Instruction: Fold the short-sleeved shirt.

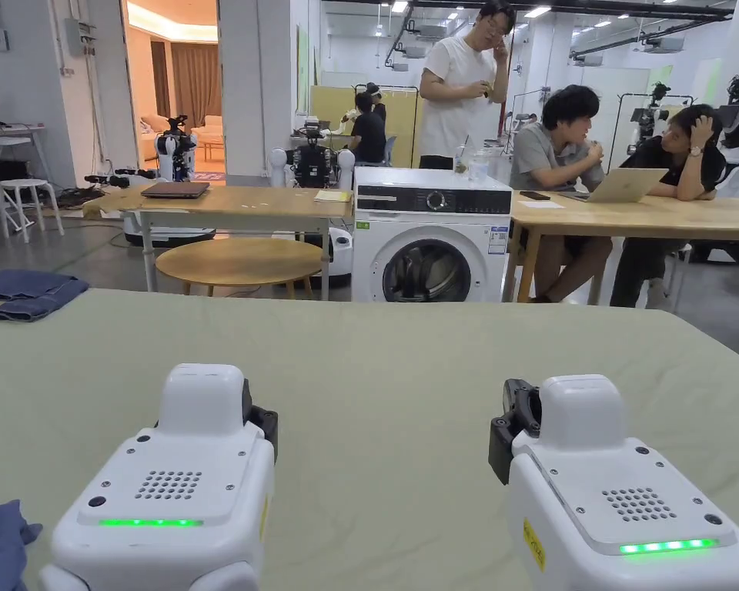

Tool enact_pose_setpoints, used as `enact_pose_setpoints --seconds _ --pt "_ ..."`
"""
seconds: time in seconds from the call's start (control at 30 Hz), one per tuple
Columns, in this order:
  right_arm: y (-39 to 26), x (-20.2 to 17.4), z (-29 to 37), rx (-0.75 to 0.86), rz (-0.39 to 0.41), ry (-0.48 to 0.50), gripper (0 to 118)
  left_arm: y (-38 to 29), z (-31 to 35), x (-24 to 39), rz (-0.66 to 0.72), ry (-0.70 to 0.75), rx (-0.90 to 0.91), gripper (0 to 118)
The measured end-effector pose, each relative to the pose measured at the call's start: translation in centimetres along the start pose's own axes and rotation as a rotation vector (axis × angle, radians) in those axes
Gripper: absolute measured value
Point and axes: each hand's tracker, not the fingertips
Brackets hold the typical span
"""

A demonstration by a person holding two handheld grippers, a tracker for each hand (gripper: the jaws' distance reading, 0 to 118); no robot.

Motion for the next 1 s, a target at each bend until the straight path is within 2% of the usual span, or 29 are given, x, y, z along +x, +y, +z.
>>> enact_pose_setpoints --seconds 0.23,0.3,0.33,0.37,0.4,0.43,0.47,0.5,0.73,0.83,0.9,1.0 --pt "-0.2 0.5 0.2 0.025 -0.010 -0.018 0 -0.2 0.1 -0.4 0.002 0.004 0.015 0" --pt "-0.3 0.7 0.2 0.031 -0.012 -0.020 0 -0.3 0.1 -0.4 -0.005 0.012 0.023 11" --pt "-0.3 0.6 0.2 0.033 -0.012 -0.022 4 -0.3 0.1 -0.4 -0.006 0.011 0.024 31" --pt "-0.4 0.6 0.3 0.037 -0.011 -0.026 21 -0.3 0.2 -0.5 -0.003 0.009 0.025 52" --pt "-0.4 0.6 0.3 0.041 -0.013 -0.029 52 -0.3 0.2 -0.5 -0.002 0.007 0.025 73" --pt "-0.4 0.6 0.2 0.035 -0.014 -0.024 100 -0.3 0.1 -0.4 0.001 0.009 0.026 94" --pt "-0.4 0.6 0.2 0.032 -0.015 -0.025 118 -0.4 0.2 -0.5 0.001 0.009 0.031 101" --pt "-0.5 0.5 0.3 0.045 -0.015 -0.031 118 -0.4 0.3 -0.5 0.002 0.008 0.041 104" --pt "-0.6 0.7 0.3 0.067 -0.024 -0.035 118 -0.4 0.7 -0.5 -0.021 0.015 0.074 104" --pt "-0.8 0.4 0.4 0.077 0.000 -0.044 118 -0.3 0.9 -0.5 -0.021 0.019 0.081 104" --pt "-0.6 0.2 0.5 0.084 0.012 -0.024 118 -0.3 0.9 -0.5 -0.021 0.020 0.085 104" --pt "-0.2 0.1 0.5 0.079 -0.025 0.051 118 -0.1 1.1 -0.4 -0.025 0.021 0.086 104"
